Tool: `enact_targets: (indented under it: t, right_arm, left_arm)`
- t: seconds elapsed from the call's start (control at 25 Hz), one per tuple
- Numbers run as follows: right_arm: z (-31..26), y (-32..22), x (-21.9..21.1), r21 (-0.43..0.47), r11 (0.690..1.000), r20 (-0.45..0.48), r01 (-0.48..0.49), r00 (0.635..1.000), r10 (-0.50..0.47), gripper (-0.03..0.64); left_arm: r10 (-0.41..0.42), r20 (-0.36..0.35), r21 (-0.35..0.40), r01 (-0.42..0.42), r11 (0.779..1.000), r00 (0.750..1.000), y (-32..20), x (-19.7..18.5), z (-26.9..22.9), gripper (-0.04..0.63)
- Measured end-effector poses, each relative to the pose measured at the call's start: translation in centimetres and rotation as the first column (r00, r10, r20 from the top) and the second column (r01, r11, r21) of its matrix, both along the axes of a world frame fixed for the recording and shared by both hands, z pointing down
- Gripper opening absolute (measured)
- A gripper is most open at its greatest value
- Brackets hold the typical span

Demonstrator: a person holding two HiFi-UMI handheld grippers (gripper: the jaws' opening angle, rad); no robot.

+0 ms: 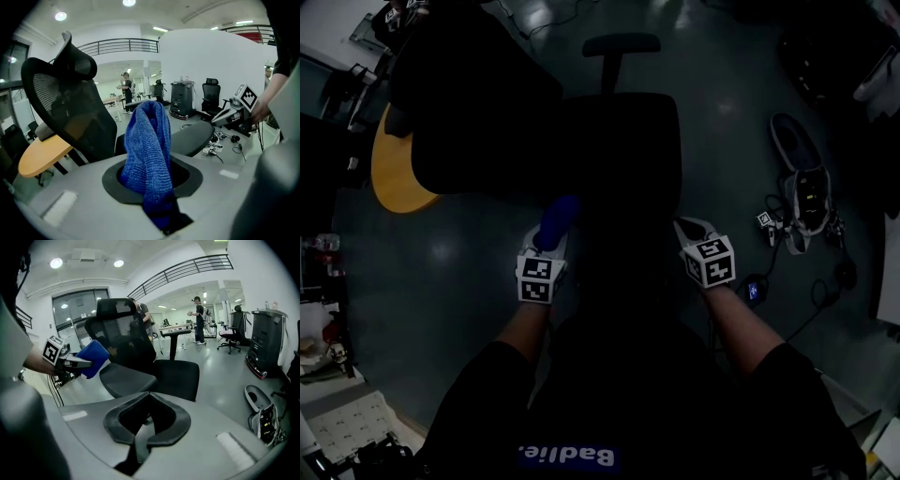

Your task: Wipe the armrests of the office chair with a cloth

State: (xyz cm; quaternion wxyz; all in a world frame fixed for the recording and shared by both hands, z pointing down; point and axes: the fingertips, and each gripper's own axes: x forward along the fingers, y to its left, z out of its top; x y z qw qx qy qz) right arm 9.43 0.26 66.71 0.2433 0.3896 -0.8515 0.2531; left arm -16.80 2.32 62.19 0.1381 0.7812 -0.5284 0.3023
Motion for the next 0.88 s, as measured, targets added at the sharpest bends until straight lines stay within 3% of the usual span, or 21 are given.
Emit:
enact_targets:
  t: [0.52,0.88]
  right_arm:
    - [1.1,0.4,-0.3,-0.032,0.999,-0.004,-0.017,1.0,0.017,0.002]
    - [1.1,0.4,-0.2,-0.036,0.999,-0.003,-0.019,1.0,0.019,0.0]
  left_arm:
    - [0.076,0.018,-0.059,-0.075,0.995,0.997,0.5,4.6,1.7,0.121]
    - [0.261,-0.002,-0.077,-0.26,0.963,0.965,1.6,12.0,1.5,0.121]
